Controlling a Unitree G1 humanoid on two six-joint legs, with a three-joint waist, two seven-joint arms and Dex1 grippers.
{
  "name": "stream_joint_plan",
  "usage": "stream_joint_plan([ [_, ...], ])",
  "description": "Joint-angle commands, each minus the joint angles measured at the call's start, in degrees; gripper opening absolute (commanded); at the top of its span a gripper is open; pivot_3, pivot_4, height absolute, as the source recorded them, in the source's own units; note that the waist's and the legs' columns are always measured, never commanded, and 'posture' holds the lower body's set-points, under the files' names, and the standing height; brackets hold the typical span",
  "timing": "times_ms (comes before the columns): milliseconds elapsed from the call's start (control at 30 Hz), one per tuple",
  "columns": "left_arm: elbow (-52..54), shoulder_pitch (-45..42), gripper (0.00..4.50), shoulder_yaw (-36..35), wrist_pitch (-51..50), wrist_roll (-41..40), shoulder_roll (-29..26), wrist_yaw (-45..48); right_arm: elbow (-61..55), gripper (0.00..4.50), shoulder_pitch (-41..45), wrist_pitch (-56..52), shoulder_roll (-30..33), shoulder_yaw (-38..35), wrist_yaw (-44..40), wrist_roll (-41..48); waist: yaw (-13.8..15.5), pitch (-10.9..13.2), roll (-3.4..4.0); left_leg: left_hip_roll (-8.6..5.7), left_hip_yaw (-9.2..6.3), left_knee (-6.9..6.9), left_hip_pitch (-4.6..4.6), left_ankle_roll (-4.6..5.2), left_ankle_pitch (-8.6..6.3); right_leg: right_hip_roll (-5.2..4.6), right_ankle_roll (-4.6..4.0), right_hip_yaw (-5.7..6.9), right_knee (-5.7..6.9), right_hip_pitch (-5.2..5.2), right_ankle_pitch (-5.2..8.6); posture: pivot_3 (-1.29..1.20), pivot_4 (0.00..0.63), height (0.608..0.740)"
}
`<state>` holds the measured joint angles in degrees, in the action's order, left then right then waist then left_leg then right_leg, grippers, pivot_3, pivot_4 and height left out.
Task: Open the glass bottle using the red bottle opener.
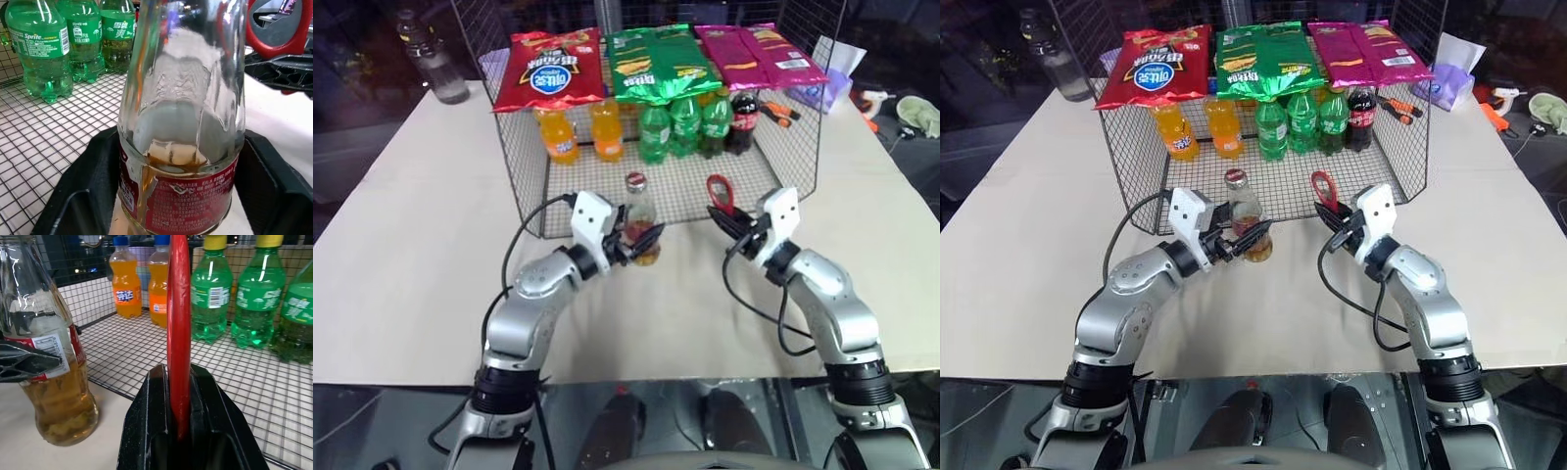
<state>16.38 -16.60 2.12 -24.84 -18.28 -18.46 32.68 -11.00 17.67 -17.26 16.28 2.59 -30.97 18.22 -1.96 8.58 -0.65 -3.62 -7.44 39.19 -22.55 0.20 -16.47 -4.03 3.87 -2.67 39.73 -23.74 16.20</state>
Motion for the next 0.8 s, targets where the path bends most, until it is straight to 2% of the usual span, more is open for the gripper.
stream_joint_plan([
  [33,1.7,0.5,4.48,-0.7,2.5,-0.4,0.2,-0.1,-1.7,0.00,0.4,1.7,0.3,0.0,-0.6,-0.3,0.0,0.0,0.00,0.00,0.00,0.00,0.00,0.00,0.00,0.00,0.00,0.00,0.00,0.00,0.00,0.00,0.150,0.740],
  [367,1.0,-0.7,4.48,-1.4,7.6,-0.2,1.5,-1.3,-1.1,0.00,0.6,2.1,0.0,0.2,-0.8,-0.8,-0.1,0.0,0.00,0.01,0.01,-0.01,0.01,0.00,0.00,0.01,0.00,0.00,0.01,0.00,0.00,0.00,0.150,0.740],
  [800,0.2,-1.8,4.48,-0.9,8.1,-1.0,2.1,-0.4,0.0,0.00,0.4,3.0,-0.3,0.4,-1.2,-1.2,-0.1,0.0,0.00,0.01,0.00,-0.01,0.01,0.00,0.00,0.02,0.00,0.00,0.01,0.00,0.00,0.00,0.150,0.740],
])
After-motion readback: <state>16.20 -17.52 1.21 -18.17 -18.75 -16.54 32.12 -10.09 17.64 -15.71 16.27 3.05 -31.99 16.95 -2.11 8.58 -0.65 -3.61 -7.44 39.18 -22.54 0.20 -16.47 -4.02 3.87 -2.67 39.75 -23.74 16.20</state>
